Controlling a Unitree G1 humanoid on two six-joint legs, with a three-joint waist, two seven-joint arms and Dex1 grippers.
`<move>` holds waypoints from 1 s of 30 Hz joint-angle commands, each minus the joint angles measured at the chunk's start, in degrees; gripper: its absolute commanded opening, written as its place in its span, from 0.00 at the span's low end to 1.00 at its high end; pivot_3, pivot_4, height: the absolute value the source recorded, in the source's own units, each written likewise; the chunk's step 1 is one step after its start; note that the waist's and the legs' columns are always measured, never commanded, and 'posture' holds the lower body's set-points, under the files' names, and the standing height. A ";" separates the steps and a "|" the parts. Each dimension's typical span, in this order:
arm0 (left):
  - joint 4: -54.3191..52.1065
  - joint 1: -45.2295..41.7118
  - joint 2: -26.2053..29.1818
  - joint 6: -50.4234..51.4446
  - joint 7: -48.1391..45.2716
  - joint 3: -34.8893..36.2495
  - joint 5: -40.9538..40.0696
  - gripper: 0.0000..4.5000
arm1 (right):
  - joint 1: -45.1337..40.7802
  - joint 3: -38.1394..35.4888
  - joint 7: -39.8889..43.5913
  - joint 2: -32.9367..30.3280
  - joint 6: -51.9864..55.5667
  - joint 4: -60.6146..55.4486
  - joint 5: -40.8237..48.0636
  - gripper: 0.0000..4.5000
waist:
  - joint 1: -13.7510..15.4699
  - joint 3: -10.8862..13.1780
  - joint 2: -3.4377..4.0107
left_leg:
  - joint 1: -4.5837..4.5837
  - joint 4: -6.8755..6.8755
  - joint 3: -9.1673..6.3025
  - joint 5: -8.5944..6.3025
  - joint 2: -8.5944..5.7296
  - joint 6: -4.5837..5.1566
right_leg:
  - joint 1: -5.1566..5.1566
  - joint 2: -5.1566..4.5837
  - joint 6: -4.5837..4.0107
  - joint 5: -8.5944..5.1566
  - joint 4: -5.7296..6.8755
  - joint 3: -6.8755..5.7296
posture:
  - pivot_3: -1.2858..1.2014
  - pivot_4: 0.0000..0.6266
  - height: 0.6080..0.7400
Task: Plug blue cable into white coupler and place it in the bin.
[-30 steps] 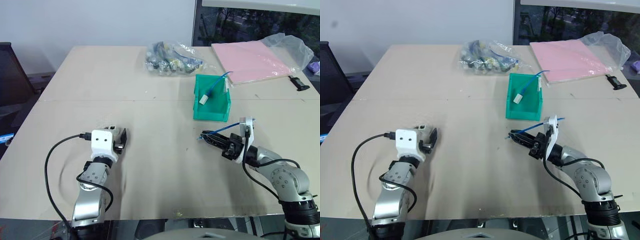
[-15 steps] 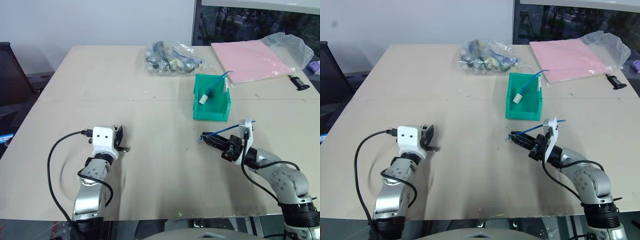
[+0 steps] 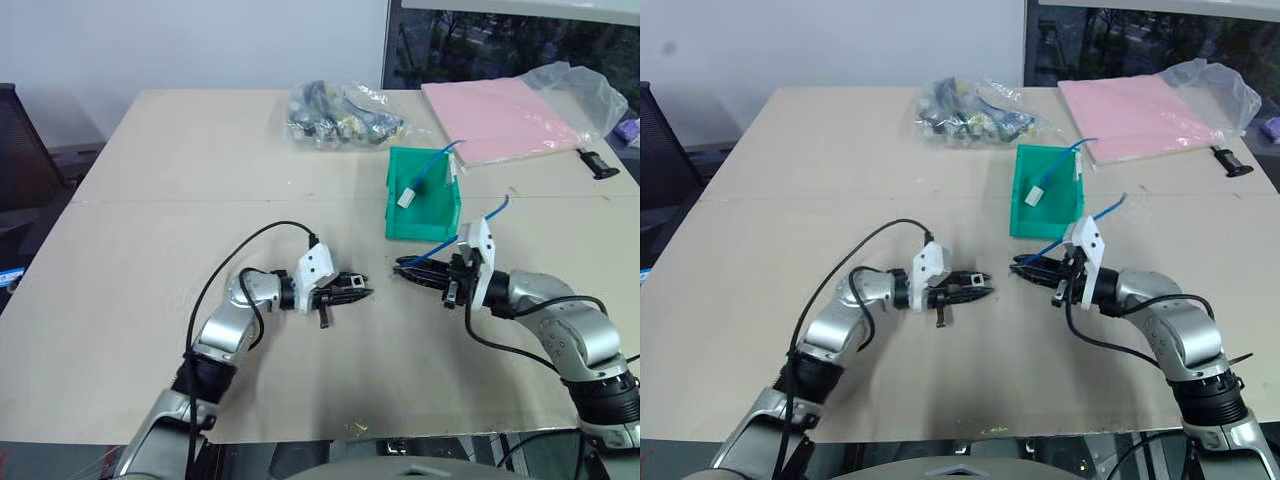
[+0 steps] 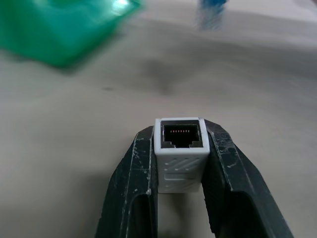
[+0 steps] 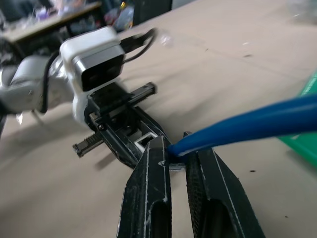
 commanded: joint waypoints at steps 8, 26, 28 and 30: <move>24.35 -13.12 -4.06 -16.38 -12.21 -4.64 6.29 0.13 | -5.12 5.22 3.33 0.01 -8.59 1.21 -9.69 0.00 | 0.29 -0.03 0.01 | -0.04 0.22 -0.05 0.10 -0.37 0.22 | 0.08 -0.31 0.19 0.11 0.05 -0.04 | 0.52 0.24 1.00; 26.90 -13.16 -5.32 -19.75 -14.48 -4.48 7.27 0.13 | -8.30 9.65 6.19 0.44 -12.34 5.14 -17.13 0.00 | 0.22 -0.05 0.02 | -0.07 0.38 -0.03 0.29 -0.70 0.66 | 0.18 -0.80 0.61 0.36 0.04 -0.07 | 0.52 0.24 1.00; 26.70 -13.03 -5.30 -19.71 -14.72 -4.59 7.25 0.13 | -8.95 9.97 6.39 0.45 -12.61 5.91 -17.80 0.00 | 0.19 -0.06 0.03 | -0.06 0.38 -0.03 0.29 -0.70 0.66 | 0.18 -0.80 0.61 0.36 0.05 -0.07 | 0.52 0.24 1.00; 26.86 -13.09 -5.34 -19.75 -14.80 -4.58 7.23 0.13 | -9.70 10.52 7.13 0.21 -12.86 6.34 -18.39 0.00 | 0.22 -0.06 0.02 | -0.06 0.38 -0.03 0.29 -0.70 0.66 | 0.18 -0.80 0.61 0.35 0.05 -0.09 | 0.52 0.24 1.00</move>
